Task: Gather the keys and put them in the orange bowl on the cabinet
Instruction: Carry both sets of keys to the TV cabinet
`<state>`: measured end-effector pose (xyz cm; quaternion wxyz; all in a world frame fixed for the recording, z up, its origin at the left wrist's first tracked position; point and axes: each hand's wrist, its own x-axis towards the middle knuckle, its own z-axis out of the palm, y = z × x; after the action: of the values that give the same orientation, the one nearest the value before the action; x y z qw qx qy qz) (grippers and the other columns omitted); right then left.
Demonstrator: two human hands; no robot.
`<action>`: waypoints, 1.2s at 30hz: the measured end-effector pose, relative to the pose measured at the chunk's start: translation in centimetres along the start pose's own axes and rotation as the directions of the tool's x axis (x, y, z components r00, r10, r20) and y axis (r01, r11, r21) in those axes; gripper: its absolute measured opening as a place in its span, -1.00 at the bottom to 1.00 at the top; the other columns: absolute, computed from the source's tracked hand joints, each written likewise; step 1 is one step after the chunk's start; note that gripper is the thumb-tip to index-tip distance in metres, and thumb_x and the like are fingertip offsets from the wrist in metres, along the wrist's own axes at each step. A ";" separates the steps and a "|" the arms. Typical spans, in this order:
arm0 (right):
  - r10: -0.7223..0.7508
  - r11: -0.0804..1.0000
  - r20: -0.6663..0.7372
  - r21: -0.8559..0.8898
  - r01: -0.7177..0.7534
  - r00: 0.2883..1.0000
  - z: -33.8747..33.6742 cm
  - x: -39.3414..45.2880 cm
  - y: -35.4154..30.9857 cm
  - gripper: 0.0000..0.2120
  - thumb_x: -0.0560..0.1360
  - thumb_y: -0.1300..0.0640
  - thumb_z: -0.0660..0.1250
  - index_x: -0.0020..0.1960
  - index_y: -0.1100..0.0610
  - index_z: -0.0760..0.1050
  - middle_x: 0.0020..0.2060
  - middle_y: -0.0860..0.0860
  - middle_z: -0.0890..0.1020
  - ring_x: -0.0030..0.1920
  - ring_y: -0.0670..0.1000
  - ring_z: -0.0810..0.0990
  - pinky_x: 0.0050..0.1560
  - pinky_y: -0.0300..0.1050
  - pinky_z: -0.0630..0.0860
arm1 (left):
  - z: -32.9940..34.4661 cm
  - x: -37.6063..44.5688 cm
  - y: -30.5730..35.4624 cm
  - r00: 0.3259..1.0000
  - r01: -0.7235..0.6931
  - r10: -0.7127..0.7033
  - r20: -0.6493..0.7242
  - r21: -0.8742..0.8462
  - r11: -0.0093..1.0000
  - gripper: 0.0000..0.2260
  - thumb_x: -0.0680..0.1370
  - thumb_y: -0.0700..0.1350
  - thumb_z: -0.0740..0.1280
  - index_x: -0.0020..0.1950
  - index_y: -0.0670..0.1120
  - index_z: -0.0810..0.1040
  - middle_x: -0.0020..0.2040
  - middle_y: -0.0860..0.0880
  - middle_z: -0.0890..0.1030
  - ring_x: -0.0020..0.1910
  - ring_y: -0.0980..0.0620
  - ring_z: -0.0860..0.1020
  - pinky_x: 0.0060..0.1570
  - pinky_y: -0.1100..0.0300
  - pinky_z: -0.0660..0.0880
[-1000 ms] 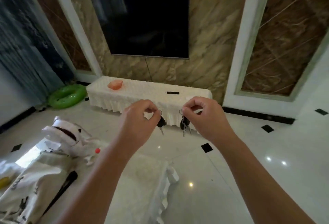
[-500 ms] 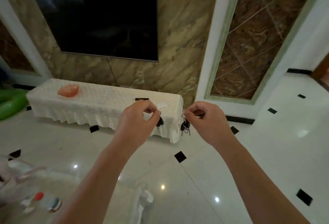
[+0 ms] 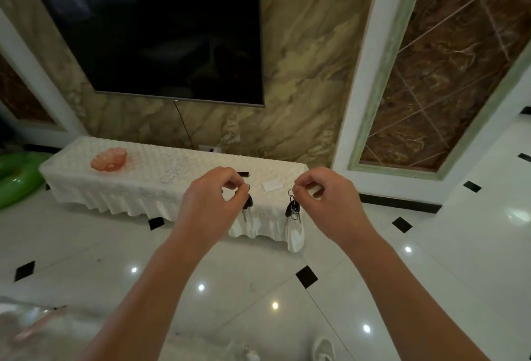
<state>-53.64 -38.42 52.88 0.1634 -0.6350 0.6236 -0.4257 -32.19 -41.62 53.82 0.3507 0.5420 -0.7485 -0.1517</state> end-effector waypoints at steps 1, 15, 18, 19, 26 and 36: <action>-0.001 1.000 0.012 0.009 0.001 1.000 0.3 1.5 0.8 -0.93 0.46 0.08 0.39 -0.19 -0.06 0.56 -0.19 -0.21 0.60 -0.15 -0.23 0.56 -0.17 -0.26 0.46 | 0.7 1.2 -0.2 1.000 0.000 0.000 0.004 0.022 1.000 -0.98 0.53 -0.07 0.38 -0.09 0.02 0.60 -0.14 0.18 0.60 -0.08 0.23 0.56 -0.05 0.14 0.55; -0.076 0.977 0.236 0.213 0.025 0.969 3.8 19.7 6.4 -0.95 0.49 0.14 0.39 -0.14 0.05 0.61 -0.15 -0.09 0.65 -0.11 -0.12 0.60 -0.06 -0.10 0.58 | 5.6 13.9 -0.9 0.997 0.069 -0.057 -0.046 0.318 0.945 -0.93 0.55 -0.04 0.35 -0.05 -0.01 0.58 -0.11 0.11 0.58 -0.12 0.13 0.54 -0.14 0.24 0.51; -0.120 0.968 0.288 0.246 0.048 0.950 6.2 22.0 5.6 -0.94 0.49 0.13 0.39 -0.15 0.01 0.59 -0.15 -0.10 0.65 -0.11 -0.13 0.59 -0.08 -0.19 0.54 | 4.6 15.3 -2.9 0.987 0.149 -0.120 -0.104 0.354 0.923 -0.95 0.53 -0.02 0.36 -0.10 0.03 0.57 -0.12 0.15 0.57 -0.17 0.18 0.51 -0.22 0.36 0.40; -0.130 0.969 0.309 0.243 0.054 0.942 7.2 22.7 5.4 -0.95 0.50 0.12 0.39 -0.14 -0.01 0.59 -0.13 -0.09 0.64 -0.10 -0.13 0.59 -0.08 -0.21 0.52 | 4.3 15.8 -3.8 0.983 0.176 -0.141 -0.121 0.356 0.918 -0.95 0.53 -0.01 0.36 -0.11 0.05 0.56 -0.13 0.18 0.56 -0.17 0.19 0.51 -0.23 0.38 0.37; -0.145 0.975 0.426 0.218 0.054 0.893 14.9 28.1 3.1 -0.97 0.50 0.10 0.39 -0.10 0.01 0.60 -0.11 -0.10 0.63 -0.07 -0.10 0.59 0.00 -0.03 0.60 | 2.6 18.5 -11.3 0.950 0.296 -0.239 -0.203 0.325 0.899 -0.97 0.52 -0.04 0.38 -0.10 0.02 0.58 -0.15 0.15 0.56 -0.18 0.15 0.52 -0.22 0.28 0.41; -0.244 0.967 0.436 0.182 0.181 0.866 25.5 37.5 -4.0 -0.96 0.51 0.09 0.38 -0.07 0.01 0.61 -0.09 -0.11 0.63 -0.08 -0.17 0.57 -0.05 -0.19 0.54 | -3.9 26.7 -22.2 0.917 0.330 -0.253 -0.309 0.232 0.915 -0.96 0.52 -0.04 0.38 -0.09 0.01 0.59 -0.13 0.14 0.59 -0.16 0.18 0.53 -0.20 0.35 0.42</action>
<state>-37.24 -80.88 53.56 0.2995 -0.7692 0.4639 -0.3216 -18.33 -73.68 52.71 0.3436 0.7079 -0.6167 -0.0196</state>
